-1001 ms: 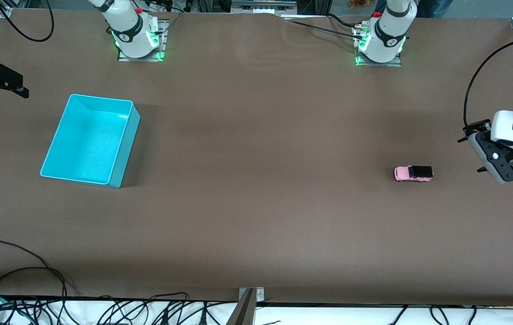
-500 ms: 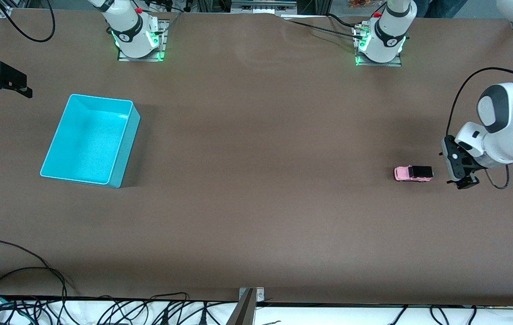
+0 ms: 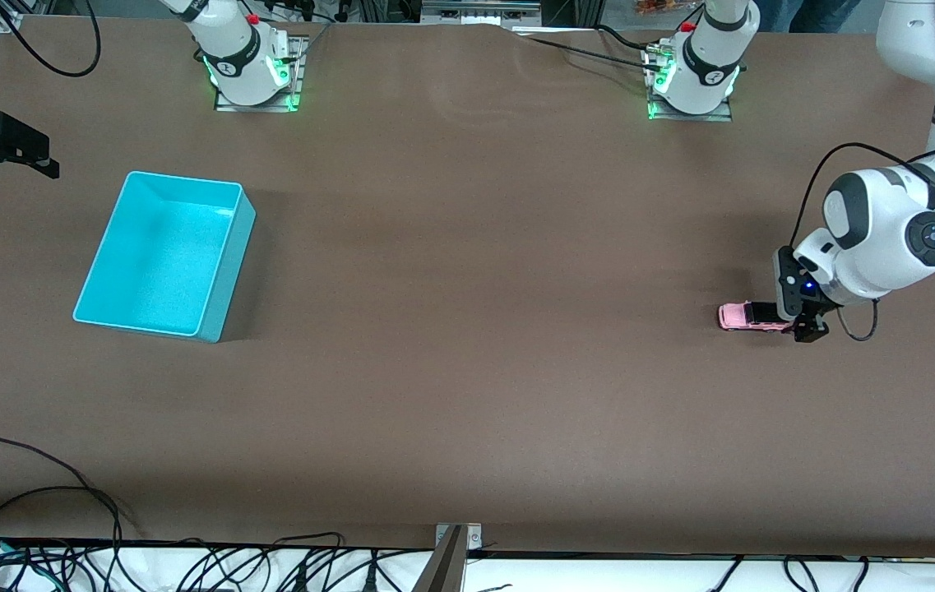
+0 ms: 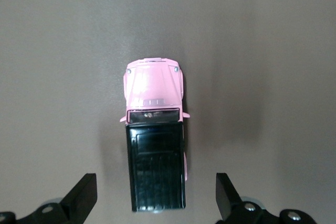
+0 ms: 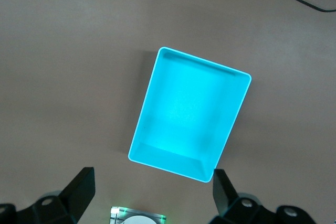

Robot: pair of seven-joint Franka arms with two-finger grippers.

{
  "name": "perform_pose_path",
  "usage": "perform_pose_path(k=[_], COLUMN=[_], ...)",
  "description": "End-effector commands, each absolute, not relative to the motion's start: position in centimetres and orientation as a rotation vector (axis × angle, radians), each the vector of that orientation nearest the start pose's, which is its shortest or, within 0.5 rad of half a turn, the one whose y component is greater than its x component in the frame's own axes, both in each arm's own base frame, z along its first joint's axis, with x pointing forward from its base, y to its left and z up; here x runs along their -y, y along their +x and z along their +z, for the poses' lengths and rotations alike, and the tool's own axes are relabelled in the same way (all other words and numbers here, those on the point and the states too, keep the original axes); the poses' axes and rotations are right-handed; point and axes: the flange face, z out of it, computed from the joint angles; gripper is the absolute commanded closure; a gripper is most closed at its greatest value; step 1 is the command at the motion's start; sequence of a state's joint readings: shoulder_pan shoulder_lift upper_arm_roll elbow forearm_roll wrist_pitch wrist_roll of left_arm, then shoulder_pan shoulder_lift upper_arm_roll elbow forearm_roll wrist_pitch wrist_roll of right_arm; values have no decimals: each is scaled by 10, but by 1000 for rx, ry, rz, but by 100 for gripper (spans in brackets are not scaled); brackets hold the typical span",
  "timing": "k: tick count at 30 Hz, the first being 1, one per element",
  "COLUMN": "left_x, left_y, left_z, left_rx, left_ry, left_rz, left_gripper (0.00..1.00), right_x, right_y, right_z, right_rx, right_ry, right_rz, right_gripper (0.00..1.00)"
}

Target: Wind and store pink jeep toy

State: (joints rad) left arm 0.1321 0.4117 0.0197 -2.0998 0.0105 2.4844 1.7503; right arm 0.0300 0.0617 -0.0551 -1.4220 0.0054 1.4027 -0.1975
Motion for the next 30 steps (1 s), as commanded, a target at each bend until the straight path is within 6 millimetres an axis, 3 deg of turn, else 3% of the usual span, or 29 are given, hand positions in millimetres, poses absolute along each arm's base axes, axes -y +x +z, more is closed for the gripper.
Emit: perform_pose_path(k=[1, 8, 10, 12, 16, 19, 23, 30], left_x=[-88, -87, -87, -85, -85, -84, -84, -84], left_y=[573, 573, 573, 573, 574, 574, 574, 574], left_z=[206, 191, 190, 191, 192, 193, 193, 191], left_rx=[-2302, -2294, -2294, -2297, -2295, -2294, -2290, -2291], left_ry=[-2155, -2158, -2158, -2155, -2156, -2155, -2161, -2164], left_rz=[48, 35, 35, 32, 30, 27, 26, 29], left_gripper=[0, 0, 11, 37, 68, 72, 91, 94], right_x=[10, 10, 8, 7, 7, 7, 7, 7], right_y=[556, 556, 556, 556, 556, 556, 556, 556], right_z=[649, 649, 650, 649, 649, 649, 649, 649], right_rx=[262, 264, 266, 268, 269, 269, 269, 269], right_ry=[-3106, -3106, -3106, -3107, -3107, -3107, -3107, -3107], right_rz=[124, 124, 121, 126, 124, 124, 124, 124], right_gripper=[0, 0, 0, 0, 0, 0, 0, 0])
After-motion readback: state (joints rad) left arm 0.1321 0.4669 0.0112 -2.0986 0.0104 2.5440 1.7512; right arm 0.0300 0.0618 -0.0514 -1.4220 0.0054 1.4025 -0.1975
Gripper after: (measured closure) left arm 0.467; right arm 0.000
